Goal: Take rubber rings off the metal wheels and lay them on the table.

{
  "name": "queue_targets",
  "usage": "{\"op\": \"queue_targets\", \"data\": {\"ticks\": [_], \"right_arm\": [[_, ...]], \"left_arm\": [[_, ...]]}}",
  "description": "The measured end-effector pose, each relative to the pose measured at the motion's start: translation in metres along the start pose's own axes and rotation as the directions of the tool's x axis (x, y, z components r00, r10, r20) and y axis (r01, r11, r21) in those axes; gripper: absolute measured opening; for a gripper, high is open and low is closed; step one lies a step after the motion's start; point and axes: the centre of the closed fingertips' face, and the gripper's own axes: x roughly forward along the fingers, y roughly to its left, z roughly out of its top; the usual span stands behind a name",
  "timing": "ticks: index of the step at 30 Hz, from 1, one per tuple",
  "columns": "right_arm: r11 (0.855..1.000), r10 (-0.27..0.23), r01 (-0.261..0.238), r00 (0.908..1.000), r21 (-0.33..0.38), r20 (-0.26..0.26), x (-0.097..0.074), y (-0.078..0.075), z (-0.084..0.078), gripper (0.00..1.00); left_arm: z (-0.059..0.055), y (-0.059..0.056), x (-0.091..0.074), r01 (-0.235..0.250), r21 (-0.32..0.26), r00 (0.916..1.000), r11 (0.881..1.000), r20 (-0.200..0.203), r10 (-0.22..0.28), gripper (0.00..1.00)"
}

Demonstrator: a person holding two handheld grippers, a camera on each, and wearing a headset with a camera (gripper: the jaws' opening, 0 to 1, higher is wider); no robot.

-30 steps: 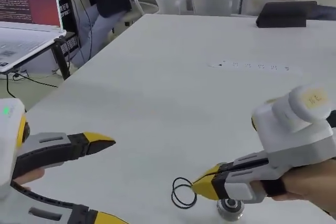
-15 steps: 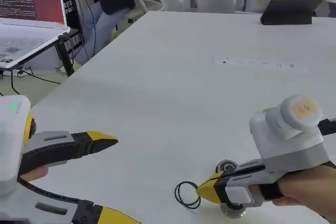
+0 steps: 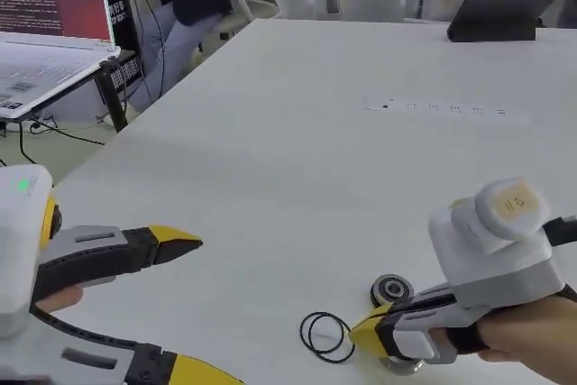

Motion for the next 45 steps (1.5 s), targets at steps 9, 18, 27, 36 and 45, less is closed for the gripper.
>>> {"op": "queue_targets", "data": {"ticks": [9, 18, 27, 36, 45], "right_arm": [[1.0, -0.01, 0.01, 0.9999, 0.008, 0.005, -0.002, -0.001, -0.001, 0.0], [1.0, -0.024, 0.024, 0.9997, -0.003, -0.002, -0.006, -0.002, -0.002, 0.01], [0.999, -0.033, 0.033, 0.9994, -0.01, -0.008, -0.011, -0.003, -0.004, 0.02], [1.0, -0.018, 0.019, 0.9987, -0.018, 0.048, -0.022, 0.0, 0.012, 0.06], [0.996, -0.044, 0.052, 0.9935, -0.074, 0.105, -0.04, -0.001, 0.039, 0.1]], "left_arm": [[0.0, 0.001, 0.0, -0.005, -0.004, 1.0, 1.0, 0.002, 0.005, 0.81], [-0.001, 0.001, 0.0, -0.001, -0.002, 1.0, 1.0, -0.005, 0.001, 0.8], [-0.001, 0.0, 0.0, 0.002, 0.001, 1.0, 1.0, -0.006, -0.002, 0.8], [-0.001, 0.0, 0.0, 0.006, 0.01, 1.0, 1.0, -0.007, -0.006, 0.79], [0.0, -0.001, 0.0, 0.01, 0.012, 0.9999, 1.0, -0.001, -0.01, 0.79]]}}
